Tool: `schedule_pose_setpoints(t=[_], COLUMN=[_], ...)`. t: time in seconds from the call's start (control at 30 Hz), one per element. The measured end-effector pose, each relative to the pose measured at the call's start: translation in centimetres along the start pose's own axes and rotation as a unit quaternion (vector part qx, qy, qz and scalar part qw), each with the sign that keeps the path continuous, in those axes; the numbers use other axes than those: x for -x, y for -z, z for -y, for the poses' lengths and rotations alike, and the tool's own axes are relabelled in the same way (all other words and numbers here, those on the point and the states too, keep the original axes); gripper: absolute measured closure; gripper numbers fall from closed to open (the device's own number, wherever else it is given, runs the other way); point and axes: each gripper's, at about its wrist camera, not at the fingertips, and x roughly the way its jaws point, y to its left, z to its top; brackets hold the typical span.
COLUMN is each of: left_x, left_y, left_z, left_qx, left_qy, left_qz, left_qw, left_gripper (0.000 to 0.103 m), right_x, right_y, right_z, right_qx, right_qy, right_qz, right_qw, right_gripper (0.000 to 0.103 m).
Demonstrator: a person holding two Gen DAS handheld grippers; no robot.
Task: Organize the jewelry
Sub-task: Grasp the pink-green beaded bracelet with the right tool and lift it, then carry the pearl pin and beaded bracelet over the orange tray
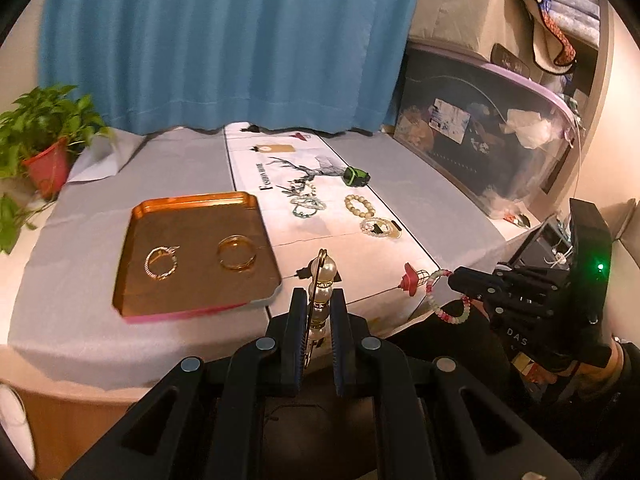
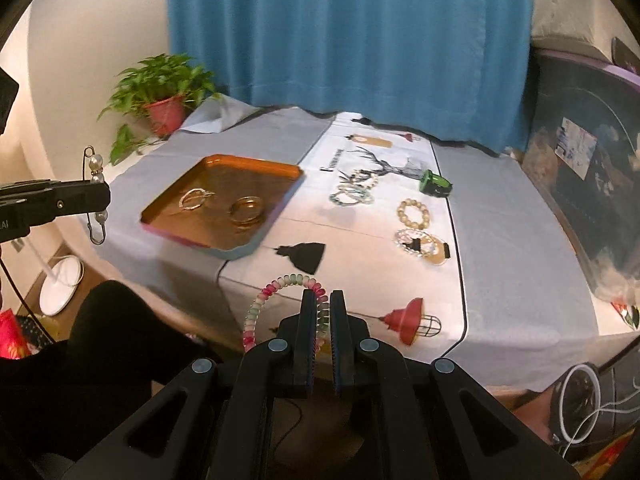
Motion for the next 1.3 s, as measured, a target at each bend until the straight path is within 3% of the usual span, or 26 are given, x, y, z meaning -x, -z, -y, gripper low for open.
schedule_pose_setpoints(t=[0.37,0.7,1.3], left_x=[2.7,2.2,-1.3], left_y=[0.7,0.5,-1.9], left_z=[-0.2,-0.8,-5.4], left_qx=[0.006,0.014,0.046], left_qy=[-0.001,-0.002,-0.026], left_qz=[0.030,0.025,0.017], left_qw=[0.9995,0.9996,0.9984], left_gripper=[0.094,0.094,0.094], right_x=[2.1,2.1,-4.0], right_y=[-0.3,-0.7,-5.5], right_z=[-1.3,-1.2,-1.6], right_qx=[0.012,0.012,0.019], right_qy=[0.006,0.006,-0.019], right_qz=[0.016,0.012,-0.007], right_qw=[1.000,1.000,1.000], right_gripper=[0.096,0.096,0.096])
